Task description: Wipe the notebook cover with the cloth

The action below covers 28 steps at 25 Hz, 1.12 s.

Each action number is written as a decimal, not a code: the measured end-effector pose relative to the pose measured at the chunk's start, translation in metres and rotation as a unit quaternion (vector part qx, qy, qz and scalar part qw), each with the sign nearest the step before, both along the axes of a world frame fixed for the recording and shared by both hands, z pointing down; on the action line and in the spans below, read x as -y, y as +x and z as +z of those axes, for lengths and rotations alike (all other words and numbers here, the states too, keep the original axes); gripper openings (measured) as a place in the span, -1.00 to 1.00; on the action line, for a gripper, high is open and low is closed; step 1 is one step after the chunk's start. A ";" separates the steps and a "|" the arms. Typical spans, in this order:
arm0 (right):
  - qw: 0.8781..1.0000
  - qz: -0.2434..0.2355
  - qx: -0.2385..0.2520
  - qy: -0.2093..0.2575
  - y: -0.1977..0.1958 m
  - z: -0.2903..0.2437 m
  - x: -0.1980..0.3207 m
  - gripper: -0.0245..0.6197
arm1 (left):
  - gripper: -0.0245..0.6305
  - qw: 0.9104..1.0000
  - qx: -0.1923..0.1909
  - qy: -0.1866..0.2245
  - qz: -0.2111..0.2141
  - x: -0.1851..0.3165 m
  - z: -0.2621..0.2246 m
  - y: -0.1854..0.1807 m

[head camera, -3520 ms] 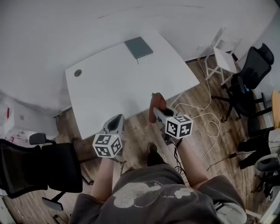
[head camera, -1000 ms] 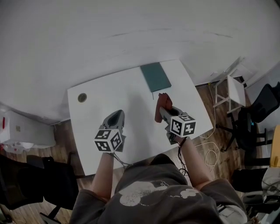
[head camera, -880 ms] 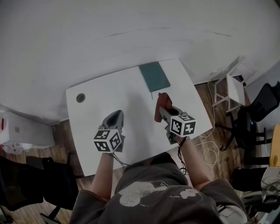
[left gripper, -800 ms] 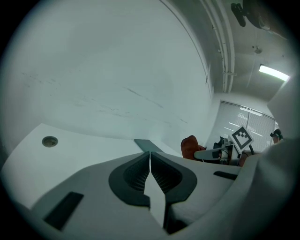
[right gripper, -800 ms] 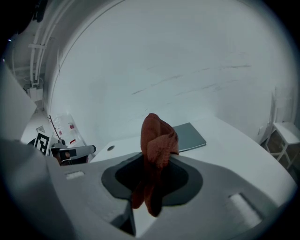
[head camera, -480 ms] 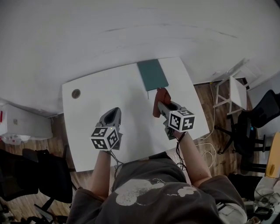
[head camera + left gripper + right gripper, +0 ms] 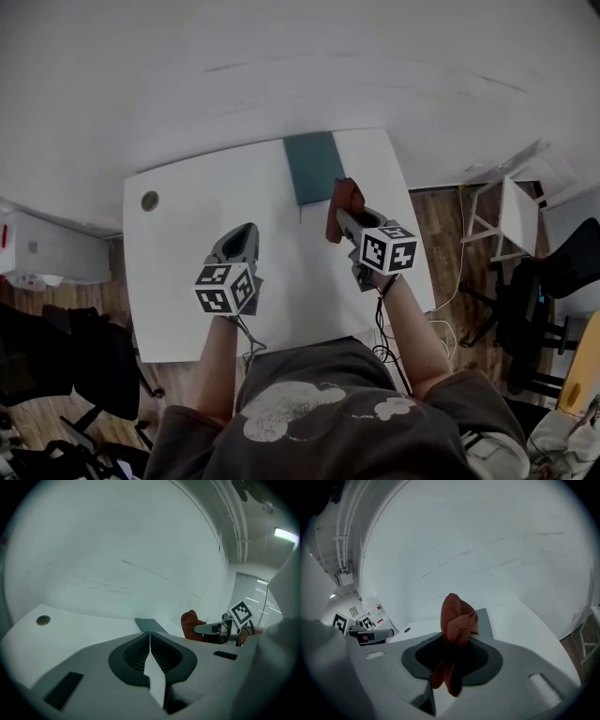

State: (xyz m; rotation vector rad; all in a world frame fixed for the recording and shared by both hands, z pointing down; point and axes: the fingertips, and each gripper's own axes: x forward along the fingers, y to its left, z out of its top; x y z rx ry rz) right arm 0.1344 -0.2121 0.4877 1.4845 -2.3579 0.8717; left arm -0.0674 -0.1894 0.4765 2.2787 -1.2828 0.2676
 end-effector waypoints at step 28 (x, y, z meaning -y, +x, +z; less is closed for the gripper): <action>0.993 -0.115 0.002 -0.026 0.029 0.052 0.107 -0.59 | -0.91 0.995 0.036 -0.089 -0.011 0.088 0.081 0.109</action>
